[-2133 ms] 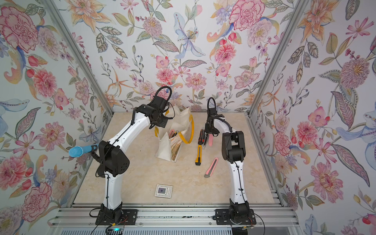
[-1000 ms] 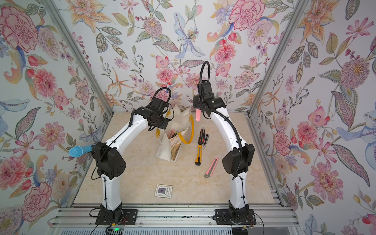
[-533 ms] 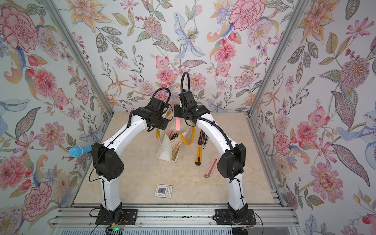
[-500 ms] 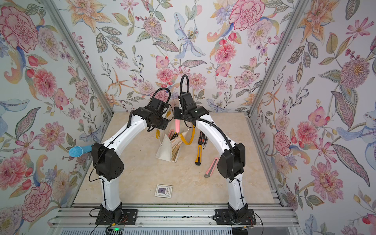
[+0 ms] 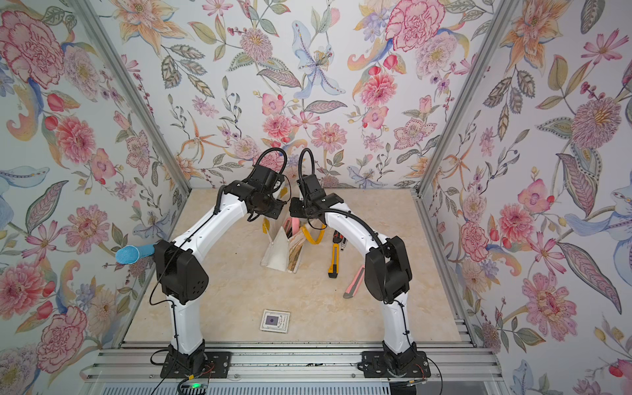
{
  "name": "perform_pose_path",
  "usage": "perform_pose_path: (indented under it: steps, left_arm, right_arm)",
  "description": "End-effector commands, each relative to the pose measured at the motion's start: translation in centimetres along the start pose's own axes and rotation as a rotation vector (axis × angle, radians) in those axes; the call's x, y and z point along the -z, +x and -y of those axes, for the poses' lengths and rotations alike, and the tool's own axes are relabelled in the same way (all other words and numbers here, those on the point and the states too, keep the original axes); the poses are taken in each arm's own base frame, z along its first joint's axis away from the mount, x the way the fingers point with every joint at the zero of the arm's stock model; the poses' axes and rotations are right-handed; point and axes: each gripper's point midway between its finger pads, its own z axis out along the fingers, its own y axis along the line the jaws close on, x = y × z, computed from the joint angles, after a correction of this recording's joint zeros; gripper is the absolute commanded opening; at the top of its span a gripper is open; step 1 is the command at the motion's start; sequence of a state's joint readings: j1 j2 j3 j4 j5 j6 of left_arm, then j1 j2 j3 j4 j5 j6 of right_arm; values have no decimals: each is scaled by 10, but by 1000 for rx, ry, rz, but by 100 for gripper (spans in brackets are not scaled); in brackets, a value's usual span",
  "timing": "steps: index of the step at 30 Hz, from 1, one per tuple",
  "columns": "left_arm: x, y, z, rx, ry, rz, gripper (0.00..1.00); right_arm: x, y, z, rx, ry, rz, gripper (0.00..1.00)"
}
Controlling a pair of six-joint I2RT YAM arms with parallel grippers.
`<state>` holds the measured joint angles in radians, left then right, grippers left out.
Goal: Place the art knife into the pouch
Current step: Place the utility knife in the pouch.
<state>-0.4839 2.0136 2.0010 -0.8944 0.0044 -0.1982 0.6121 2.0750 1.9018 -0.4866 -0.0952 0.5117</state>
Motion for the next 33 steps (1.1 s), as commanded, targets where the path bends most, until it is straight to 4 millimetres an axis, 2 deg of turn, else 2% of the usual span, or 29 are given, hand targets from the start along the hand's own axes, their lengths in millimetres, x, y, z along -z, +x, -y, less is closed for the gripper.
perform_pose_path:
  steps: [1,5,8,13,19,22,26,28,30,33]
  left_arm:
    - [21,-5,-1,-5,-5,40,0]
    - [20,-5,-1,-3,-12,42,0]
    - [20,-6,-2,-4,-14,41,0]
    - [16,-7,-1,-9,-13,40,0]
    - [13,-11,0,-19,-7,42,0]
    - [9,-10,0,-22,-8,34,0]
    - [4,-10,2,-28,0,27,0]
    - [3,-11,3,-31,5,28,0]
    - [1,-12,3,-33,7,26,0]
    - [-1,-14,4,-38,13,27,0]
  right_arm:
    - [-23,15,9,-17,24,-55,24]
    - [-32,22,18,-29,45,-82,28]
    - [-35,22,21,-33,50,-84,35]
    - [-33,16,24,-35,53,-73,56]
    - [-21,-1,15,-15,27,-32,63]
    - [5,-29,-6,21,-15,44,63]
    - [66,-79,-25,76,-14,215,65]
    - [98,-99,-22,88,15,295,66]
    - [121,-111,-12,85,49,345,68]
    - [143,-116,11,72,113,383,69]
